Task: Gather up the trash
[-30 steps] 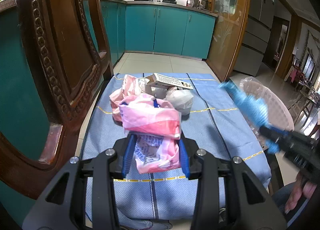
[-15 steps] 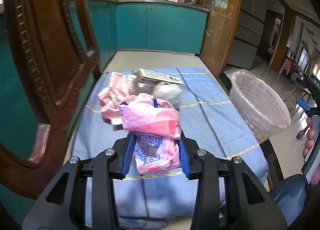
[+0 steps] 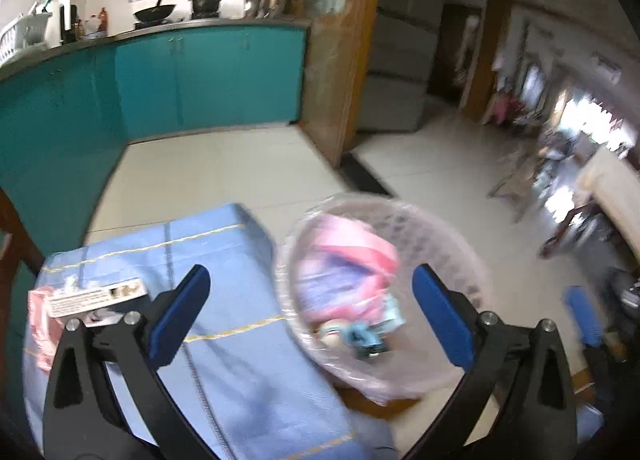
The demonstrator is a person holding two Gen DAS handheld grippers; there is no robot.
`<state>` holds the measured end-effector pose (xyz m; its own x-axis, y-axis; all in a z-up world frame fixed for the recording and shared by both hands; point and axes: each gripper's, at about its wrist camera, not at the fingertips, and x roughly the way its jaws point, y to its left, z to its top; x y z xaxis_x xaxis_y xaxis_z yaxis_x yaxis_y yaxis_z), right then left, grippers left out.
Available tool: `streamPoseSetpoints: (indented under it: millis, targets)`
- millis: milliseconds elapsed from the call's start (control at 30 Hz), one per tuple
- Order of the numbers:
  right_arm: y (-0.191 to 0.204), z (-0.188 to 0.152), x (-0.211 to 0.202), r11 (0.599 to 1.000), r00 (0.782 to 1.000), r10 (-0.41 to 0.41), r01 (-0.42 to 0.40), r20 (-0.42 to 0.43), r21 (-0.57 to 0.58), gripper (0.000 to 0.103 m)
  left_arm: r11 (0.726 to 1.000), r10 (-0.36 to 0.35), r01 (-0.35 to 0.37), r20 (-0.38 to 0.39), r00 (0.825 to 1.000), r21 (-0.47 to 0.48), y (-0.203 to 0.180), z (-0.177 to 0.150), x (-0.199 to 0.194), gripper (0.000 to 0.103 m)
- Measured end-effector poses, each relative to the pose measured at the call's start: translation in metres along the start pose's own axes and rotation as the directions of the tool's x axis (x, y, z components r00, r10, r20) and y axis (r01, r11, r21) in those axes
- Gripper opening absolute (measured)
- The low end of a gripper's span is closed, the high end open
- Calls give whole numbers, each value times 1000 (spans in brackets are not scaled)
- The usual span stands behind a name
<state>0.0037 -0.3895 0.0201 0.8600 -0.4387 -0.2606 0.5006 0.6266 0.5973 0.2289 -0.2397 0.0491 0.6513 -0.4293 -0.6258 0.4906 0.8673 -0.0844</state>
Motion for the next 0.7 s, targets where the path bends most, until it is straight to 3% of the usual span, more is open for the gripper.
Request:
streamPoseSetpoints:
  millis: [67, 167, 300, 400, 433, 500, 600, 700]
  targets:
    - [5, -3, 3, 999, 999, 18, -19, -32, -33, 97, 1000, -2, 2, -27, 1000, -11, 14, -11, 0, 100]
    - [17, -12, 12, 994, 993, 48, -59, -110, -92, 97, 997, 53, -54, -34, 998, -47, 49, -40, -21, 100]
    - [49, -37, 29, 970, 955, 106, -160, -278, -182, 97, 980, 160, -163, -33, 987, -118, 108, -81, -67, 100]
    - [90, -71, 34, 908, 901, 127, -274, -414, -317, 97, 949, 269, -271, -33, 963, -164, 147, -110, -95, 100]
    - [106, -89, 35, 873, 867, 129, -329, -481, -360, 97, 934, 298, -299, -36, 954, -196, 162, -121, -103, 100]
    - [123, -110, 29, 833, 834, 129, -385, -537, -398, 97, 913, 315, -317, -52, 948, -258, 183, -141, -112, 100]
    - [144, -136, 15, 768, 805, 135, -454, -578, -453, 97, 891, 336, -353, -110, 935, -284, 202, -153, -113, 100]
    - [156, -148, 5, 720, 808, 131, -476, -574, -505, 97, 898, 335, -341, -68, 940, -280, 201, -153, -120, 100]
